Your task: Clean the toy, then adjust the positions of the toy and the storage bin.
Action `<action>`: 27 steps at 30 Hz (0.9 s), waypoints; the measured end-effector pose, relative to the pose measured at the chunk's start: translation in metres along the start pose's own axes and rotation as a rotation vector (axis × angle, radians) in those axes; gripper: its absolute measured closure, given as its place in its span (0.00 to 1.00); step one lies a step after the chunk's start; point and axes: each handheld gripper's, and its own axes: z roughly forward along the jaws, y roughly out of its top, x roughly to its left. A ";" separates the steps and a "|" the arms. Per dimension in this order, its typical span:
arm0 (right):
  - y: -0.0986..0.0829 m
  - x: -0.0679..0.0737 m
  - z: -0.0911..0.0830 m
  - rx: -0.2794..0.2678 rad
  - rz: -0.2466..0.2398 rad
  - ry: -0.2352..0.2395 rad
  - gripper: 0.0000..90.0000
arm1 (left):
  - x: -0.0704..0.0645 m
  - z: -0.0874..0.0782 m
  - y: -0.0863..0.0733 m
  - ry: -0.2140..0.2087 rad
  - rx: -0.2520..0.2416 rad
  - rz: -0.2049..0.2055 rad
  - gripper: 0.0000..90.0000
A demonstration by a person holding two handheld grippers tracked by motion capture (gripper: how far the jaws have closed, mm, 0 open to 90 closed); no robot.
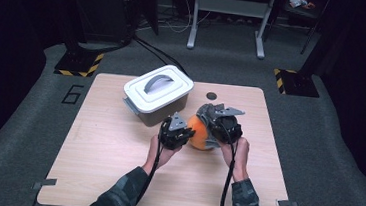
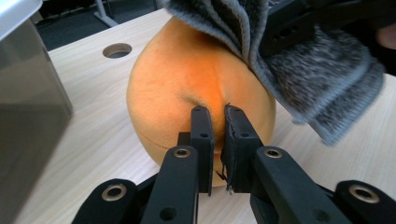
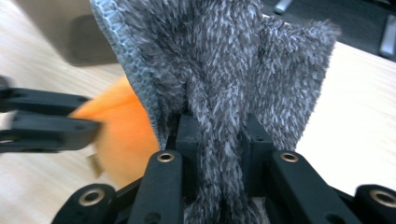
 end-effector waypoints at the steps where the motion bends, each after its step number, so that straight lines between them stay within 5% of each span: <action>1: 0.000 0.000 0.000 0.000 0.000 0.000 0.81 | 0.000 0.000 0.000 0.000 0.000 0.000 0.92; 11: -0.012 -0.025 -0.004 0.005 0.058 -0.054 0.81 | -0.001 0.002 0.001 0.007 -0.003 -0.028 0.92; 27: -0.044 -0.027 -0.040 0.017 0.076 0.008 0.80 | 0.002 0.003 0.002 0.046 0.006 -0.062 0.92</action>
